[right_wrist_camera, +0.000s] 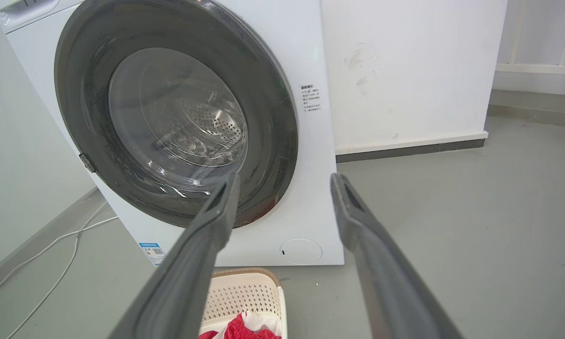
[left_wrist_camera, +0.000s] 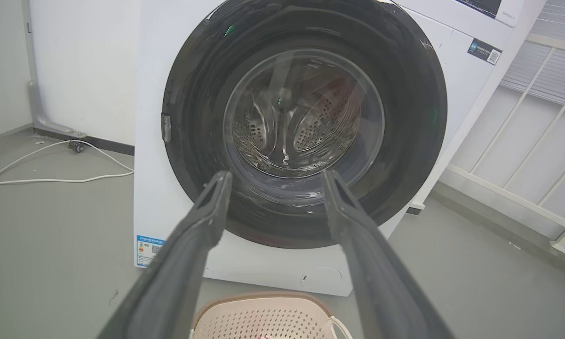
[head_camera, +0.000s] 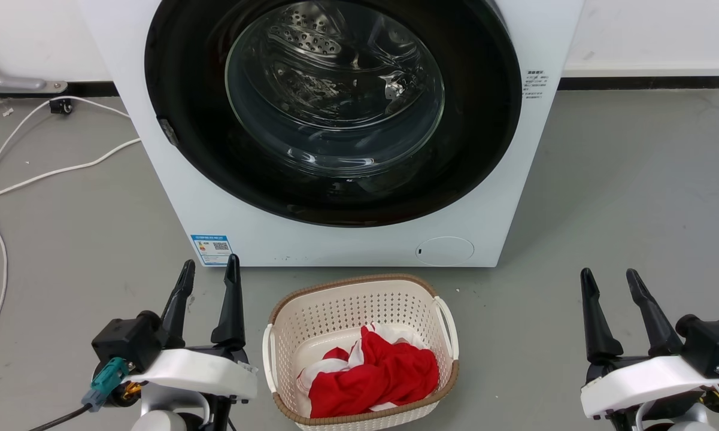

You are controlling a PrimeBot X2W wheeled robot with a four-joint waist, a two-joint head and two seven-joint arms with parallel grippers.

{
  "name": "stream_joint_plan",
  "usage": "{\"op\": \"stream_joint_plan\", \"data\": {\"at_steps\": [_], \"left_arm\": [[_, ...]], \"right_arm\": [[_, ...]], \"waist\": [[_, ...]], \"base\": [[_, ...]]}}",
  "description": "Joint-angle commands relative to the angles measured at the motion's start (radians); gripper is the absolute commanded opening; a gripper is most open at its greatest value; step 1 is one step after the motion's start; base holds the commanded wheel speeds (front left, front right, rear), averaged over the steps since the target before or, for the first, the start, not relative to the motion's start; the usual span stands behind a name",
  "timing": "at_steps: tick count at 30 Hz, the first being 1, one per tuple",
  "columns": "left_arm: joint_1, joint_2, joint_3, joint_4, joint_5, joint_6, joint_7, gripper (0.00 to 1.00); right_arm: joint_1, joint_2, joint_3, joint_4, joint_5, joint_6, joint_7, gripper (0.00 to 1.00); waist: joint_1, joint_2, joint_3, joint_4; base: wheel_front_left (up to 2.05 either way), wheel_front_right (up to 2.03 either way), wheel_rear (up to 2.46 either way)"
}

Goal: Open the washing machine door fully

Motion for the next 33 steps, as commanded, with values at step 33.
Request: {"op": "stream_joint_plan", "data": {"at_steps": [33], "left_arm": [[-0.011,0.002,-0.019,0.008,0.278,0.024,-0.074,1.0]], "right_arm": [[0.02,0.005,0.008,-0.009,-0.262,0.0,-0.061,1.0]], "waist": [[0.0,0.0,0.001,0.001]], "base": [[0.0,0.0,0.0]]}}
